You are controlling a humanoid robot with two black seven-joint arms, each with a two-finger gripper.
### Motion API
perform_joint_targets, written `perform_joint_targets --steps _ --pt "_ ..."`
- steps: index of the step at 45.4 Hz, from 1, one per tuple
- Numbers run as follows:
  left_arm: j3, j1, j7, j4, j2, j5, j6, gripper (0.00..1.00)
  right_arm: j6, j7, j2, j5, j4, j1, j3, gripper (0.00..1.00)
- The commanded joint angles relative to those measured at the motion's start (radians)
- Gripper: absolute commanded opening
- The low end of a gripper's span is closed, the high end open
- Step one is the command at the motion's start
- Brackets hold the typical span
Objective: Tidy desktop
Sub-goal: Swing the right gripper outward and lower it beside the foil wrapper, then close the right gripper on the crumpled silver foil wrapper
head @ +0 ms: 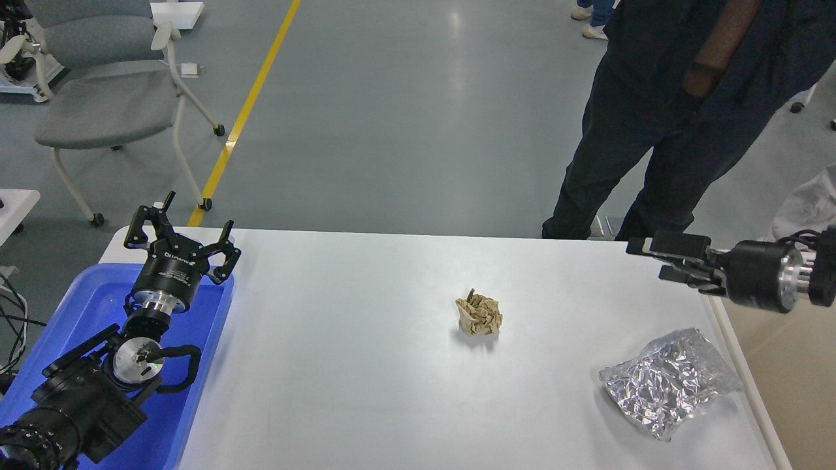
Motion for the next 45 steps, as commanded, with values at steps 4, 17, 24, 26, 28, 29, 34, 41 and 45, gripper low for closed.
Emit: perform_joint_targets --steps 4,17,24,26,28,29,34,41,45 --pt "0.000 0.000 0.002 0.000 0.000 0.000 0.000 1.00 -0.236 0.081 -0.023 -0.451 -0.005 0.010 -0.247 1.00" --pt "0.000 0.000 0.002 0.000 0.000 0.000 0.000 1.00 -0.620 0.121 -0.013 -0.578 -0.227 0.081 -0.598 1.00" --pt "0.000 0.000 0.002 0.000 0.000 0.000 0.000 1.00 -0.710 0.167 0.024 -0.578 -0.379 0.105 -0.690 1.00" --pt "0.000 0.000 0.002 0.000 0.000 0.000 0.000 1.00 -0.729 0.184 0.044 -0.577 -0.420 0.104 -0.704 1.00" --pt "0.001 0.000 0.000 0.000 0.000 0.000 0.000 1.00 -0.738 0.198 0.065 -0.569 -0.459 0.104 -0.718 1.00" --pt "0.001 0.000 0.002 0.000 0.000 0.000 0.000 1.00 -0.740 0.202 0.078 -0.563 -0.476 0.102 -0.724 1.00" --pt "0.000 0.000 0.002 0.000 0.000 0.000 0.000 1.00 -0.741 0.222 0.131 -0.530 -0.542 0.096 -0.729 1.00" --pt "0.001 0.000 0.000 0.000 0.000 0.000 0.000 1.00 -0.737 0.242 0.219 -0.398 -0.658 0.087 -0.756 1.00" --pt "0.001 0.000 0.000 0.000 0.000 0.000 0.000 1.00 -0.740 0.267 0.265 -0.382 -0.736 0.089 -0.789 1.00"
